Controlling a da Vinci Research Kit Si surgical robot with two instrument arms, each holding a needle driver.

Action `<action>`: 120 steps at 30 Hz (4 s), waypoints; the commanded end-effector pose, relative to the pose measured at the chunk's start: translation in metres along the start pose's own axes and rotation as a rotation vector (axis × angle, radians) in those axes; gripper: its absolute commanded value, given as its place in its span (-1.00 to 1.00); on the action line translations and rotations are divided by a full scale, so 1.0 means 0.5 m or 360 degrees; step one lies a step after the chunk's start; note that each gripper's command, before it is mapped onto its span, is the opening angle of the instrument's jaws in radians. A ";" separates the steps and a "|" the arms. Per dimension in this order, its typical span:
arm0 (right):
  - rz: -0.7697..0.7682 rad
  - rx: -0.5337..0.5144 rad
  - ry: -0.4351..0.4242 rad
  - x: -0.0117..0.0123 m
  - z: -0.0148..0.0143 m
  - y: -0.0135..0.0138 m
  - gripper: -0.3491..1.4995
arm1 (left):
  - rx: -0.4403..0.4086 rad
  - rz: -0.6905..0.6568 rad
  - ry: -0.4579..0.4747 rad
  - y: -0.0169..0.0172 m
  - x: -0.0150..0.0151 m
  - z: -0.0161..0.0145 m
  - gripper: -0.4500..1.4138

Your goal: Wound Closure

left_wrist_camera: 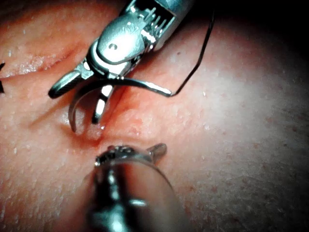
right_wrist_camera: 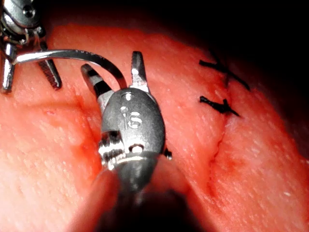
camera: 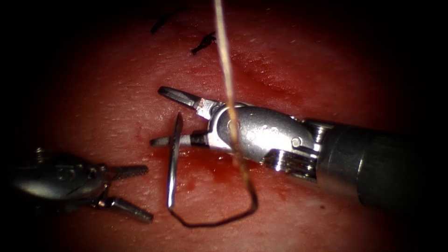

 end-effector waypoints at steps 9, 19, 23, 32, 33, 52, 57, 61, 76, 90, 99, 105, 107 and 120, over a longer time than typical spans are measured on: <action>-0.0555 0.0182 0.0222 -0.0006 -0.0018 -0.0005 0.31 | 0.0003 0.0003 0.0000 0.0002 0.0002 0.0013 -0.03; -0.0834 0.0258 0.0366 0.0004 -0.0011 -0.0041 0.62 | 0.0007 0.0005 0.0000 0.0004 0.0004 0.0014 -0.01; -0.0871 0.0234 0.0378 0.0021 -0.0004 -0.0048 0.65 | 0.0007 0.0005 0.0000 0.0003 0.0005 0.0015 -0.01; -0.0887 0.0215 0.0383 0.0061 -0.0009 -0.0038 0.38 | 0.0007 0.0006 0.0000 0.0003 0.0005 0.0015 -0.01; -0.0886 0.0215 0.0384 0.0062 -0.0009 -0.0038 0.34 | 0.0007 0.0005 0.0000 0.0003 0.0005 0.0015 -0.01; -0.0937 0.0298 0.0327 0.0016 -0.0010 -0.0039 -1.00 | 0.0007 0.0005 0.0000 0.0001 0.0005 0.0014 -0.01; -0.0955 0.0306 0.0327 0.0001 -0.0010 -0.0057 -1.00 | 0.0009 0.0005 0.0000 0.0001 0.0005 0.0012 -0.01; -0.1024 0.0328 0.0361 -0.0005 -0.0017 -0.0084 -1.00 | 0.0011 0.0006 0.0001 0.0001 0.0006 0.0010 -0.01; -0.0939 0.0371 0.0234 -0.0119 -0.0018 -0.0122 -1.00 | 0.0011 0.0006 0.0001 0.0002 0.0006 0.0010 -0.01; -0.0747 0.0383 0.0178 -0.0187 -0.0049 -0.0134 -1.00 | 0.0013 0.0007 0.0001 0.0003 0.0005 0.0009 -0.01; -0.0844 0.0233 0.0291 -0.0056 -0.0051 -0.0076 -1.00 | 0.0018 0.0006 0.0004 0.0005 -0.0010 0.0010 -0.03; -0.0612 0.0066 0.0190 0.0024 -0.0038 -0.0050 0.33 | 0.0016 0.0007 -0.0035 0.0007 -0.0020 0.0012 -0.03; -0.0476 -0.0048 0.0151 0.0030 -0.0033 -0.0047 0.78 | 0.0017 0.0008 -0.0035 0.0008 -0.0019 0.0010 -0.03; -0.0425 -0.0208 0.0116 0.0024 -0.0023 -0.0052 0.87 | 0.0017 0.0009 -0.0034 0.0006 -0.0017 0.0009 -0.03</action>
